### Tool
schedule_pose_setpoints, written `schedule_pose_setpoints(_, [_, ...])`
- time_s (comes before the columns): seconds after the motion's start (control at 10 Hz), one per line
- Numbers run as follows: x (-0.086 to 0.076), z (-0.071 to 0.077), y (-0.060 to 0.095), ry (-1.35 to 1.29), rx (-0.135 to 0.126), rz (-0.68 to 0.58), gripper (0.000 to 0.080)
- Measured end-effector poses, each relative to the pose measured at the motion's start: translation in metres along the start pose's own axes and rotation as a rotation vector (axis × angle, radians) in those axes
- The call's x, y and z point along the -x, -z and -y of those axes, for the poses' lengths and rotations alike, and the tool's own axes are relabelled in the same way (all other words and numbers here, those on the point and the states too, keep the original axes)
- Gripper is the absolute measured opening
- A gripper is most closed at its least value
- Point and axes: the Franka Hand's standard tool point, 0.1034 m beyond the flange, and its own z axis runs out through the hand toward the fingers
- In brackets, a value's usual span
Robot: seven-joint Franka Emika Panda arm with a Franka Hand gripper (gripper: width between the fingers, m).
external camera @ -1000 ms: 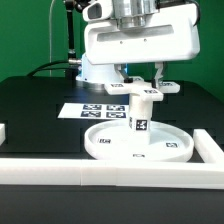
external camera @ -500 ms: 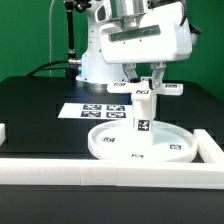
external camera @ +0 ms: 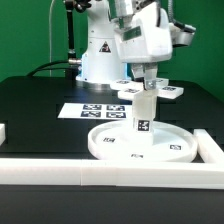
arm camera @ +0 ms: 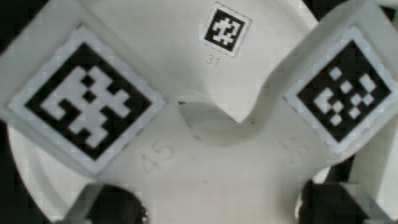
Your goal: Assemble round table
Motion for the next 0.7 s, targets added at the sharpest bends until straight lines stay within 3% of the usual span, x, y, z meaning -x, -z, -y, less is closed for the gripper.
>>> schedule_pose_setpoints(0.7, [0.0031,0.0000,0.0012,-0.611,-0.027,0.061,0.0435])
